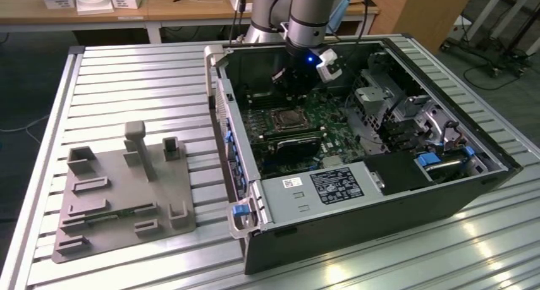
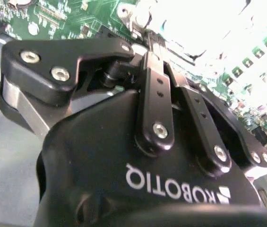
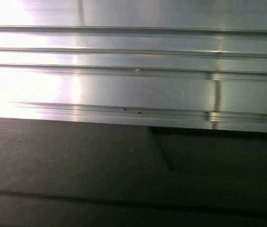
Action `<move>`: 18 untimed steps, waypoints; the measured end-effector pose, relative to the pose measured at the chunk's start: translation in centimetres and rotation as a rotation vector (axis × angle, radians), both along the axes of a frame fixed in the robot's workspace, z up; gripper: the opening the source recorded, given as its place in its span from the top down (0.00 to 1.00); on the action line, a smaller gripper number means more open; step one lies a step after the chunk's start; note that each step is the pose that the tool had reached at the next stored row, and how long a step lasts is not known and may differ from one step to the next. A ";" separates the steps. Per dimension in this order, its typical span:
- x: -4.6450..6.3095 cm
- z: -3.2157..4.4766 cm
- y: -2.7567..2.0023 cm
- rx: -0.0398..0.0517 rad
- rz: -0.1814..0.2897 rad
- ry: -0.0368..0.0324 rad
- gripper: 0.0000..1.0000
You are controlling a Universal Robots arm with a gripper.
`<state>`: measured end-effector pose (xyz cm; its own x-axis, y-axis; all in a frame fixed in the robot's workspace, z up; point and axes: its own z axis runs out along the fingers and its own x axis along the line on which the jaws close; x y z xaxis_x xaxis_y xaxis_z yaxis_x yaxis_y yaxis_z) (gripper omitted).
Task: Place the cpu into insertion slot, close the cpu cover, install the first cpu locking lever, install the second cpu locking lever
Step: 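Install the first cpu locking lever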
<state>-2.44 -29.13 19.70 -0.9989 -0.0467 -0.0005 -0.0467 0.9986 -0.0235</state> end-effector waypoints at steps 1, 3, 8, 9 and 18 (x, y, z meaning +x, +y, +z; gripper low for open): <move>0.0 0.00 0.00 -0.0002 0.000 0.0011 0.90; 0.0 0.00 0.00 -0.0002 0.000 0.0021 0.90; 0.0 0.00 0.02 0.0021 0.000 0.0025 0.90; 0.0 0.01 0.02 0.0033 0.000 0.0026 0.90; 0.1 0.03 0.03 0.0318 0.000 0.0025 0.90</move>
